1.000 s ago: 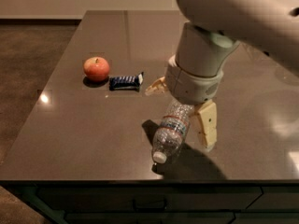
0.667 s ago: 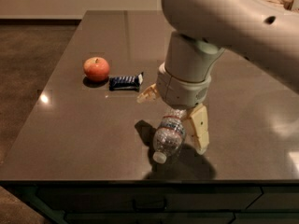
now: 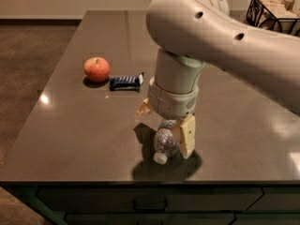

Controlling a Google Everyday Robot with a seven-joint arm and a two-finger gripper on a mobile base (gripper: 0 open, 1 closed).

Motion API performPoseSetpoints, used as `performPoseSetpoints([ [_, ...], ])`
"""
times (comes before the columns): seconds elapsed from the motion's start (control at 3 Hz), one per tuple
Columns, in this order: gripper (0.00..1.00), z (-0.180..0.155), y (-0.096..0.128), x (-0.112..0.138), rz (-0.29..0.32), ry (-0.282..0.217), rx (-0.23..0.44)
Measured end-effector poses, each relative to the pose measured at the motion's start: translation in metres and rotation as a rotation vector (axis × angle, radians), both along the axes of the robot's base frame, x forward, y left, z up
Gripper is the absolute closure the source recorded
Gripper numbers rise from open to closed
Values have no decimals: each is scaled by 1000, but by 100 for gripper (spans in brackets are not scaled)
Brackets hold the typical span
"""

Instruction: Pick water bottle

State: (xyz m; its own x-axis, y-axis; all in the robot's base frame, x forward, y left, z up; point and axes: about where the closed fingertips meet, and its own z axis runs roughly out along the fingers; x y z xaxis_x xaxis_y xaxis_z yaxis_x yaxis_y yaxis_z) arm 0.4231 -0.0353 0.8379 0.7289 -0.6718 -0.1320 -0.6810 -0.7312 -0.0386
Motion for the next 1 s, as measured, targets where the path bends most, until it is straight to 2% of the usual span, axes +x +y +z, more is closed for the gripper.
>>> performPoseSetpoints([
  [0.33,41,0,0,3,-11,-5,-4],
  [0.67,64,13,-1,8,-63,-18,29],
  [1.0,88,40,-5,15,-151,-4,103],
])
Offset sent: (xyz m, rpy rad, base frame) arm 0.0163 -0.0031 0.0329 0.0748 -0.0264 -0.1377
